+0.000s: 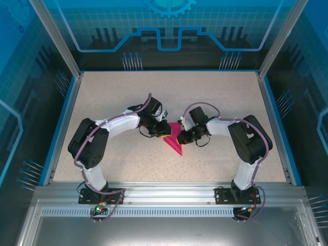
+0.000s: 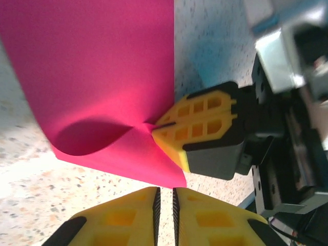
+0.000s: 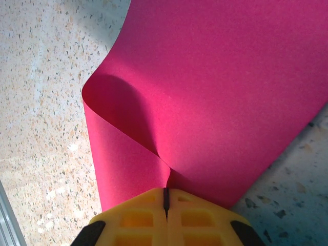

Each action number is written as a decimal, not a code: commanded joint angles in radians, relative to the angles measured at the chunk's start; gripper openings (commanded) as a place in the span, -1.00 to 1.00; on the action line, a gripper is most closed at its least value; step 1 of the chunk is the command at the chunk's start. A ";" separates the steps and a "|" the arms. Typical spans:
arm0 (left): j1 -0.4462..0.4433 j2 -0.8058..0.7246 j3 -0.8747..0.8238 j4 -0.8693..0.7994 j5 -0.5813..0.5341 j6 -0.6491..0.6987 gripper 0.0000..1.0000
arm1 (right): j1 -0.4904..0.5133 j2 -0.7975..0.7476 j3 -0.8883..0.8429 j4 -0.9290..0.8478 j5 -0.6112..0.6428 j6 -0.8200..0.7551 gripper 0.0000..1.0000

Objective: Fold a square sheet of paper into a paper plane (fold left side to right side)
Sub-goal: Third fold the triangle at the center of the table.

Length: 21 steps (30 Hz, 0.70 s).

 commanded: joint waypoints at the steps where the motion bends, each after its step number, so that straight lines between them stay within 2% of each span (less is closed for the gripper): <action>1: -0.010 0.042 -0.017 0.052 0.039 -0.042 -0.64 | -0.008 0.057 -0.012 -0.062 0.046 -0.016 -1.00; 21: -0.025 0.177 -0.030 0.069 -0.019 -0.037 -0.66 | -0.008 0.060 -0.005 -0.070 0.069 -0.014 -1.00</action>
